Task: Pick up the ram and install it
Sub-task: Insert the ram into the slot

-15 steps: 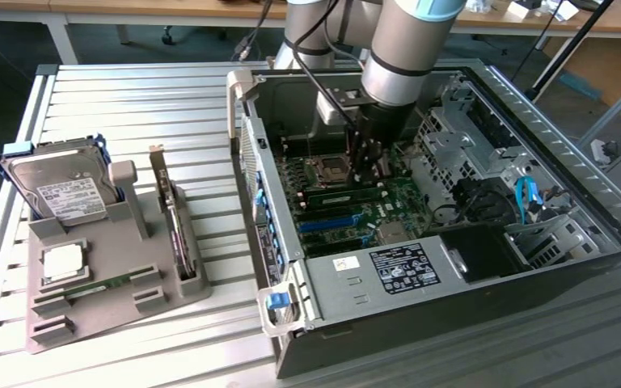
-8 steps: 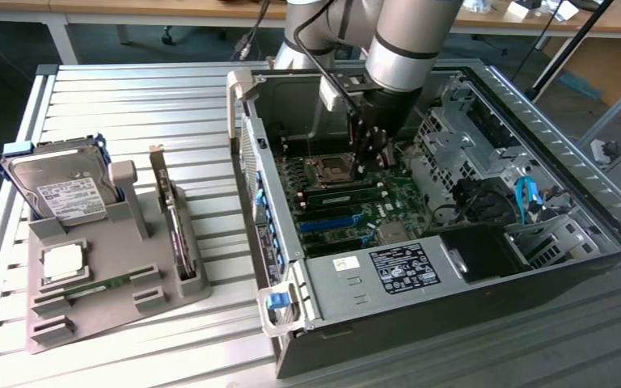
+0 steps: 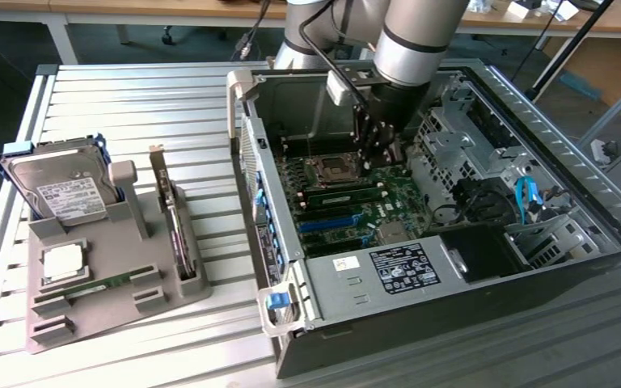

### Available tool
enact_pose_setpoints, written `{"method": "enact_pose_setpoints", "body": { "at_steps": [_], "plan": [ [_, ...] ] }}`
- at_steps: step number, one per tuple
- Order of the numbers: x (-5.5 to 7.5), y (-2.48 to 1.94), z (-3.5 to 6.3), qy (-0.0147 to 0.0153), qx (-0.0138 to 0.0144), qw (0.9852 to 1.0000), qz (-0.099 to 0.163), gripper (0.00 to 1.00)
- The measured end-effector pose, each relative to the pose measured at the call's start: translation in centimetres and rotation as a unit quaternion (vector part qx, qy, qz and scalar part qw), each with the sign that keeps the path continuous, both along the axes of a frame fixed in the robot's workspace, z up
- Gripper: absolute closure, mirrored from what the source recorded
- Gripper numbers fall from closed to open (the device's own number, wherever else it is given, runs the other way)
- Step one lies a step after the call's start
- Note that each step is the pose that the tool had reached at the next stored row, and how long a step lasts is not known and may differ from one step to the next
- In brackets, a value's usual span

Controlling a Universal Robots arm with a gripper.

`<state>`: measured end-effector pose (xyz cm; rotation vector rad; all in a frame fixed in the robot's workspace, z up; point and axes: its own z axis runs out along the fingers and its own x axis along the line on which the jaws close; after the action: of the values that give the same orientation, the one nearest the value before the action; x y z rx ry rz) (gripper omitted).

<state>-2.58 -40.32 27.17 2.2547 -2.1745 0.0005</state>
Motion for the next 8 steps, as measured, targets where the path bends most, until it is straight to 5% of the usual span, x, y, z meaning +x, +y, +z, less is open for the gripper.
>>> {"method": "enact_pose_setpoints", "body": {
  "at_steps": [8],
  "plan": [
    [3.2, 0.0, -0.09, 0.0002, -0.0001, 1.0, 0.0, 0.89]
  ]
}}
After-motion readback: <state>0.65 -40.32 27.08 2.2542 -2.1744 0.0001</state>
